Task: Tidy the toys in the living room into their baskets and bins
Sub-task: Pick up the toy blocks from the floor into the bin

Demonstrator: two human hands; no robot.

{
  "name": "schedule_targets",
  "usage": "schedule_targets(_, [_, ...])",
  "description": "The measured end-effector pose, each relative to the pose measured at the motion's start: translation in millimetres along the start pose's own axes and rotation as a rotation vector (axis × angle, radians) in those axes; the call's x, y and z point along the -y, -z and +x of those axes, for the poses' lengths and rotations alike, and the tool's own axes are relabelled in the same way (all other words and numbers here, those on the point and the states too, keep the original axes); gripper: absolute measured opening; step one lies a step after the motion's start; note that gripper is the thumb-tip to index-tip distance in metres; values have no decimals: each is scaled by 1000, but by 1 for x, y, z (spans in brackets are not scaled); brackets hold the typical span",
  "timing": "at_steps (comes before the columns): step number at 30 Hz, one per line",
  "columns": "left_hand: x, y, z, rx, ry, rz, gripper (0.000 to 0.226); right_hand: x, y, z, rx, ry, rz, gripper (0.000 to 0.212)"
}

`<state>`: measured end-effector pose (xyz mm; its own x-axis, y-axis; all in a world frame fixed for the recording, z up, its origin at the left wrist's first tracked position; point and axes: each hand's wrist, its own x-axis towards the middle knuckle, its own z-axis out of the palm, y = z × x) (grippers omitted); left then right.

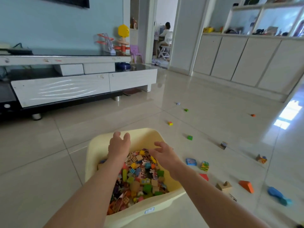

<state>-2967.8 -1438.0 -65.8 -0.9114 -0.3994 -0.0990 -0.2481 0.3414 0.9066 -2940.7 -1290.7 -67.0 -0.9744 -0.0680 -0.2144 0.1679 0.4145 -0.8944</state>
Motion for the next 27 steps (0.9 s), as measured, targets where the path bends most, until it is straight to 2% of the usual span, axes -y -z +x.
schedule_targets(7, [-13,-44,-16,106,-73,26,42,-34,39,6,-118,-108,69,43])
schedule_targets(11, [-25,-73,-31,229,-151,84,44,-54,67,10,-159,-161,107,41])
schedule_targets(19, [-44,-134,-69,365,-277,151,37,-89,117,-6,-157,-96,32,31])
schedule_targets(22, [-40,-174,-88,437,-342,215,32,-122,151,-33,-217,-114,-57,34])
schedule_targets(27, [-8,-257,-149,701,-402,349,32,-216,219,-104,-430,-315,-75,32])
